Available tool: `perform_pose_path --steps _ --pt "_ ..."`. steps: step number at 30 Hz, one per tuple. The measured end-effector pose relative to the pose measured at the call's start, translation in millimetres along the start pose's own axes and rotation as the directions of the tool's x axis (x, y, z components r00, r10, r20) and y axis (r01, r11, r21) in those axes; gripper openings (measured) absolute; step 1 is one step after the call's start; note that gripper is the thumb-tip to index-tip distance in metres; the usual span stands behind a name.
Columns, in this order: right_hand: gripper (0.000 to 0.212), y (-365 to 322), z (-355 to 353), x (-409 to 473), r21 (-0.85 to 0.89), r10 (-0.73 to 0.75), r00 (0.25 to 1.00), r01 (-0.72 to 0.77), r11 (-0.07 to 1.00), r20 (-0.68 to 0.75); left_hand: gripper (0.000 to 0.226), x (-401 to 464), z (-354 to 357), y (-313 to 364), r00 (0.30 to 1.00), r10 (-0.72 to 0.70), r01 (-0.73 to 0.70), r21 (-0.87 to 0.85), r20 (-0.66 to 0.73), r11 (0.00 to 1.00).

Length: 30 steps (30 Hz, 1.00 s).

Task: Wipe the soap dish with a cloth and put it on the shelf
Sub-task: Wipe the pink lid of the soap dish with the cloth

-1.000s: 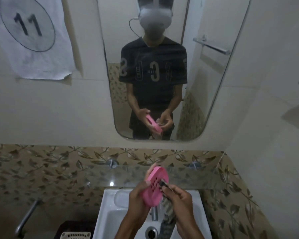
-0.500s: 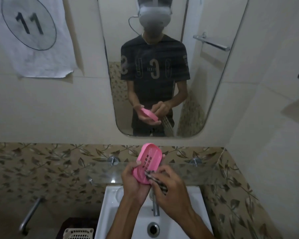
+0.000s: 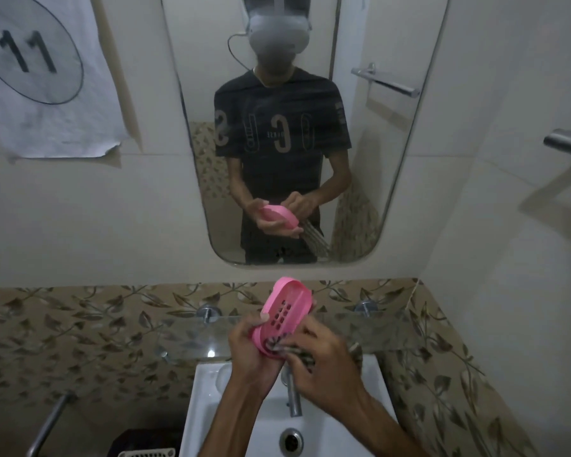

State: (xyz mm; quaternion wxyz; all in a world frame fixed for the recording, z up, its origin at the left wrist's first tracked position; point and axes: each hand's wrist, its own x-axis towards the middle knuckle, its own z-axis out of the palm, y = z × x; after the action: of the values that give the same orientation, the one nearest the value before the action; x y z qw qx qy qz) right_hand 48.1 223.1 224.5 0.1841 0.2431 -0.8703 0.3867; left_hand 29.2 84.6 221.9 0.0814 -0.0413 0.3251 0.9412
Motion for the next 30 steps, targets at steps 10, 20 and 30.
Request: perform_pose_path --steps 10,20,30 --pt "0.016 14 -7 12 0.007 0.127 0.983 -0.127 0.992 -0.134 0.053 0 6 -4 1.0 -0.016 0.016 -0.03 -0.007 0.999" --pt "0.022 15 1 8 0.042 0.056 0.989 -0.051 0.998 -0.134 0.067 0 1 -7 0.999 -0.04 0.039 -0.036 -0.037 0.999" --pt "0.02 24 -1 4 -0.045 -0.106 0.994 0.107 0.993 0.007 0.062 -2 -4 -12 0.995 -0.061 0.057 -0.056 -0.075 0.997"
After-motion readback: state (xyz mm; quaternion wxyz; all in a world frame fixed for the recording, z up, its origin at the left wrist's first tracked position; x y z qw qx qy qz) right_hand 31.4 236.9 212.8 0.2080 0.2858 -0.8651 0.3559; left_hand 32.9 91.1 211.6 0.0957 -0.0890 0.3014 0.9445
